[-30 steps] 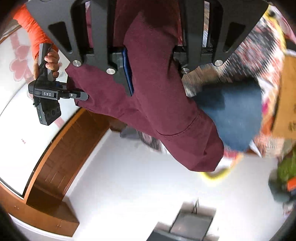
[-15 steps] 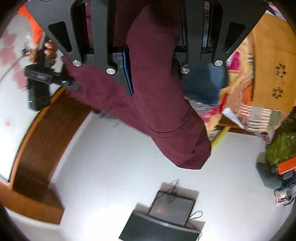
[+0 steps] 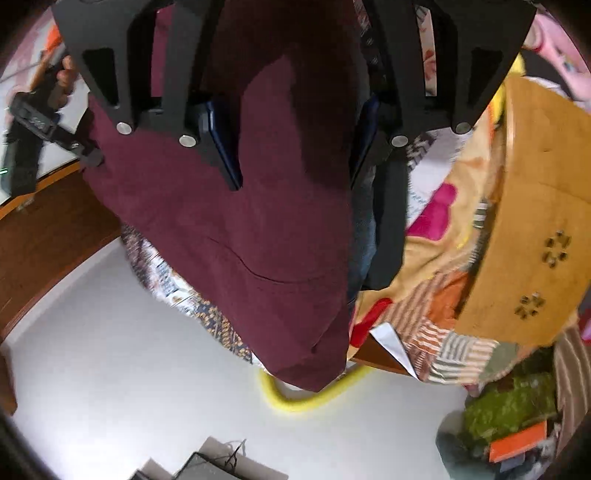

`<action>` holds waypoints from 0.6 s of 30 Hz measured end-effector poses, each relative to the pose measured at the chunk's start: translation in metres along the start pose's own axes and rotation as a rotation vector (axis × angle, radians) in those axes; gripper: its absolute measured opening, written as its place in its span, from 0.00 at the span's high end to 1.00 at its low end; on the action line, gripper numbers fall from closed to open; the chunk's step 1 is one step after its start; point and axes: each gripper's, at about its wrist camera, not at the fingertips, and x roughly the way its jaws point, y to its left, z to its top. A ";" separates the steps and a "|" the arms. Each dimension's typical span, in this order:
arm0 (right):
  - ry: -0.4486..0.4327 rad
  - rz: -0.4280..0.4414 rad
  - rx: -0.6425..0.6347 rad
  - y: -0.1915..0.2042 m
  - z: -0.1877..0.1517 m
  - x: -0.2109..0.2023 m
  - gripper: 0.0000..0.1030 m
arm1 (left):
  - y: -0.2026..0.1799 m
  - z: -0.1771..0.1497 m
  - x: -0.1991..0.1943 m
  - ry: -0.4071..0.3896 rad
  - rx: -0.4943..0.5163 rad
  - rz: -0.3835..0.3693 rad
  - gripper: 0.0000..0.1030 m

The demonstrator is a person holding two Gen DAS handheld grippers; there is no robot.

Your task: Fold large clothes

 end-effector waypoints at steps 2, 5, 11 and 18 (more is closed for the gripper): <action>-0.035 -0.035 -0.033 0.009 0.000 -0.015 0.58 | -0.012 -0.005 -0.017 -0.020 0.040 0.053 0.44; -0.087 -0.019 -0.074 0.027 -0.002 -0.051 0.58 | -0.029 -0.020 -0.049 -0.056 0.092 0.107 0.44; -0.242 0.020 -0.155 0.077 -0.015 -0.136 0.58 | -0.064 -0.047 -0.142 -0.192 0.140 0.080 0.44; -0.466 0.079 -0.235 0.131 -0.059 -0.236 0.58 | -0.120 -0.094 -0.259 -0.408 0.236 0.039 0.44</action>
